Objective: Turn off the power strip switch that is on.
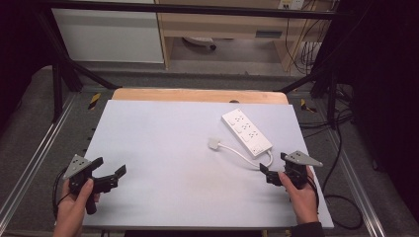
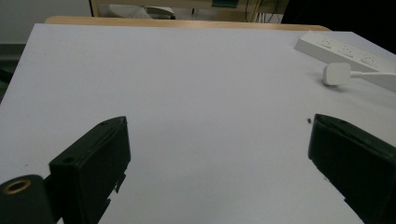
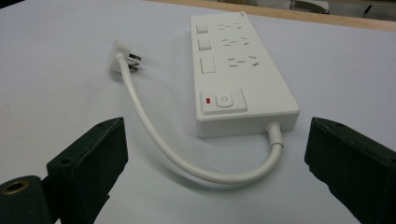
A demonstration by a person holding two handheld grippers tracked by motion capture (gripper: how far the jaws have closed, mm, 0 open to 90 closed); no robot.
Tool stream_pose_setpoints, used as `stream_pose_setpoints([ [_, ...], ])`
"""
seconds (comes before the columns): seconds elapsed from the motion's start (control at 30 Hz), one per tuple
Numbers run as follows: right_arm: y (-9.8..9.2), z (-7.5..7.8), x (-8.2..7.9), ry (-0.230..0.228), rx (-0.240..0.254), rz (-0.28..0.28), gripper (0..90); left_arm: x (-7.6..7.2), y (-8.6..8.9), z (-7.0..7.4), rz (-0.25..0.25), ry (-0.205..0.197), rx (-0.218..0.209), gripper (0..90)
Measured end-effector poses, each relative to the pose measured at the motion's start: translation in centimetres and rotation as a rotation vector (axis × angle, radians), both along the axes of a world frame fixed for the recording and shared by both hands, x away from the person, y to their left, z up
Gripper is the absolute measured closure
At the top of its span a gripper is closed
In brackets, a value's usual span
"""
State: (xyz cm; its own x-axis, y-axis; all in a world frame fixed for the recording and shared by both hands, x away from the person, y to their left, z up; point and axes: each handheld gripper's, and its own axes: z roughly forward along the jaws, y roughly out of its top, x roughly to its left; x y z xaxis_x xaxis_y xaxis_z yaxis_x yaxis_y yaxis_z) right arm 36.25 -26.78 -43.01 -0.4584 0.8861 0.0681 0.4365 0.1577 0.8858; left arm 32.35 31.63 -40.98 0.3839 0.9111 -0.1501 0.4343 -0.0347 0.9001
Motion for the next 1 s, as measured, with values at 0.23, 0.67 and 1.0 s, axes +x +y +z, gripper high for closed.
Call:
stream_pose_setpoints([
  [0.23,0.1,0.7,0.0,-0.026,0.001,0.003,6.0,0.0,-0.1,-0.1,-0.008,0.003,0.008,5.5],
  [0.67,0.9,1.7,0.3,-0.060,0.019,0.024,4.2,-0.3,-0.3,-0.3,-0.022,0.024,0.003,5.6],
  [1.0,2.9,2.2,0.9,-0.027,0.014,0.052,4.0,0.0,-0.3,-0.5,-0.006,0.046,-0.011,5.6],
])
